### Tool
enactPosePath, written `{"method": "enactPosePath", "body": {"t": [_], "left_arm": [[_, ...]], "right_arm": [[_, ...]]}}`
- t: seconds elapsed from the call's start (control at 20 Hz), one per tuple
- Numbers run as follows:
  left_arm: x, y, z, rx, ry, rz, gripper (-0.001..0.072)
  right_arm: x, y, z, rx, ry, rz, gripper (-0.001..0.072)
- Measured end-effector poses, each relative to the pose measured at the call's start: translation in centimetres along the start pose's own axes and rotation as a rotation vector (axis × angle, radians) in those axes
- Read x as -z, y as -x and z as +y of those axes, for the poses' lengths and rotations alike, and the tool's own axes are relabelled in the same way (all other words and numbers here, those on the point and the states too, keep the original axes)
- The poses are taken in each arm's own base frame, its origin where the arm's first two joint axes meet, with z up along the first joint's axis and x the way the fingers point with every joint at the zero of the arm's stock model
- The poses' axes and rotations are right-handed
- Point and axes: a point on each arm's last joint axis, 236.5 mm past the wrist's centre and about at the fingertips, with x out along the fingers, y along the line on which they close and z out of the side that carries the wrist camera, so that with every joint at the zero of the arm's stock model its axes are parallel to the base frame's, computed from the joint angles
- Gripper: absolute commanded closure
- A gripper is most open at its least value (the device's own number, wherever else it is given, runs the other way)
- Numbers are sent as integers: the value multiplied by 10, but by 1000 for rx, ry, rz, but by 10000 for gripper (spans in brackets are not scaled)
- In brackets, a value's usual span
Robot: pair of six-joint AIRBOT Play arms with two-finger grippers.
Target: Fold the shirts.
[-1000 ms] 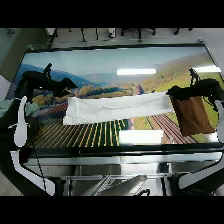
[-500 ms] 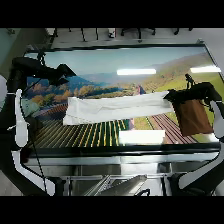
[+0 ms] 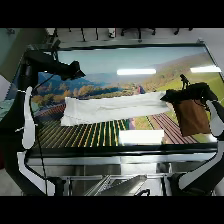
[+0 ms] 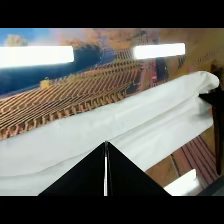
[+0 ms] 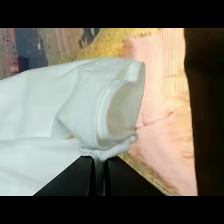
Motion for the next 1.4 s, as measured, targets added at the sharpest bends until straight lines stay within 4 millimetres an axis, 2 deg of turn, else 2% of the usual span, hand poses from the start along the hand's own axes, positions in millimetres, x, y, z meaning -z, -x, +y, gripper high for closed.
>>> {"method": "enactPosePath", "body": {"t": [0.1, 0.2, 0.45, 0.65, 0.85, 1.05, 1.2, 1.3, 1.4], "left_arm": [[14, -24, -24, 20, -47, 27, 690], [37, -57, -46, 33, -90, 64, 690], [99, -154, -75, 20, -158, 87, 690], [138, -220, -90, 24, -188, 128, 691], [155, -260, -102, 48, -163, 162, 691], [165, -278, -113, 74, -132, 182, 690], [174, -272, -114, 81, -107, 238, 691], [163, -246, -120, 95, -107, 257, 691], [135, -195, -130, 120, -138, 244, 692]], "right_arm": [[-12, 18, 14, -6, 27, -41, 694], [-22, 40, 31, -9, 61, -85, 695], [-38, 106, 92, -46, 168, -186, 694], [-35, 160, 152, -91, 266, -261, 694], [-18, 197, 200, -125, 327, -295, 694], [2, 204, 228, -162, 350, -257, 694], [14, 200, 241, -184, 355, -220, 694], [22, 197, 249, -198, 363, -193, 694], [30, 193, 258, -214, 362, -163, 694]]}}
